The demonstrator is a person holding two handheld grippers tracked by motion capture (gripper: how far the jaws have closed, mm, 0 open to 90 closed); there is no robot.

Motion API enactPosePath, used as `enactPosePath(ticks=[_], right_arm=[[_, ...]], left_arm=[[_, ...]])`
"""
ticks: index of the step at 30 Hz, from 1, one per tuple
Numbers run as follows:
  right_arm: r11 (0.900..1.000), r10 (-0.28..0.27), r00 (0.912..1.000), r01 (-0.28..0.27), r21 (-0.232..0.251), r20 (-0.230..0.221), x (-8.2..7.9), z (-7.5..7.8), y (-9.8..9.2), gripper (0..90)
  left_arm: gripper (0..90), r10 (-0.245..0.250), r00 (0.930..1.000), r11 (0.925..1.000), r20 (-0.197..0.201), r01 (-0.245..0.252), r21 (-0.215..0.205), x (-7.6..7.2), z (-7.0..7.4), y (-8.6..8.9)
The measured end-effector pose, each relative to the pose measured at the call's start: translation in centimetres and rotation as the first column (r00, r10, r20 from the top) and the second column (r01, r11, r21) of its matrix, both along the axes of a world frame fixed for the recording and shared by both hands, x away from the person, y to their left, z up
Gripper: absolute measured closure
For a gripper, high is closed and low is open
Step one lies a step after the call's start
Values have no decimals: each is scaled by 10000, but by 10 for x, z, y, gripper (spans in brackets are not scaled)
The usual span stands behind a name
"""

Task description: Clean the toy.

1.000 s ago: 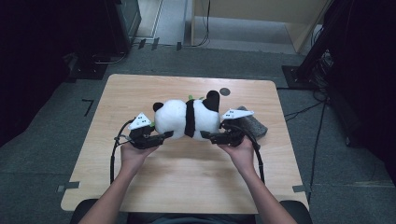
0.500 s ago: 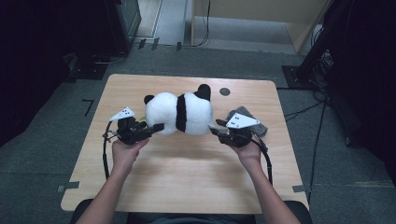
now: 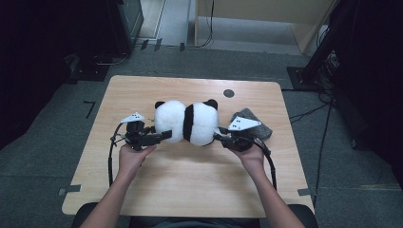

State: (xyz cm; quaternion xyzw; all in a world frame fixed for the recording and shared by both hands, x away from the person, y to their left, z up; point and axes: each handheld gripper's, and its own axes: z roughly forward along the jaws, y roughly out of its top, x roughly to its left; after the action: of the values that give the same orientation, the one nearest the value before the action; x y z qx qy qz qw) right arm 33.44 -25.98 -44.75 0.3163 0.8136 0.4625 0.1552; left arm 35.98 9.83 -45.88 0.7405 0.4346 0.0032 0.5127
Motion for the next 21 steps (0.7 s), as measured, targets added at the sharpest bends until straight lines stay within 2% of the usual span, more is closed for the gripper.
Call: enactPosePath(ticks=[1, 4, 5, 8, 11, 18, 21], right_arm=[[10000, 0, 10000, 0, 0, 0, 0, 0, 0, 687], [9995, -151, 9988, 164, 279, -464, 3, -4, -2, 686], [9994, -166, 9987, 181, 307, -480, 4, -4, -2, 685], [9990, -268, 9980, 288, 332, -574, 5, -4, -3, 680], [9983, -331, 9977, 358, 456, -596, 7, -7, -3, 654], [9976, -496, 9977, 518, 467, -462, 10, -7, -4, 556], [9959, -773, 9965, 787, 434, -330, 10, -6, -9, 525]], left_arm=[[289, 0, 10000, 10000, 0, 0, 0, 0, 0, 0], [265, 83, 9999, 9988, 67, -86, 475, 0, -2, -4], [258, 83, 9999, 9988, 67, -86, 475, 0, -2, -4], [237, 102, 9999, 9966, 127, -112, 819, 0, -5, -6], [218, 397, 9991, 9896, 134, -412, 1381, 3, -11, -6], [231, 563, 9979, 9905, 331, -600, 1240, 2, -10, -5], [229, 616, 9969, 9908, 494, -670, 1172, 1, -8, -3]])
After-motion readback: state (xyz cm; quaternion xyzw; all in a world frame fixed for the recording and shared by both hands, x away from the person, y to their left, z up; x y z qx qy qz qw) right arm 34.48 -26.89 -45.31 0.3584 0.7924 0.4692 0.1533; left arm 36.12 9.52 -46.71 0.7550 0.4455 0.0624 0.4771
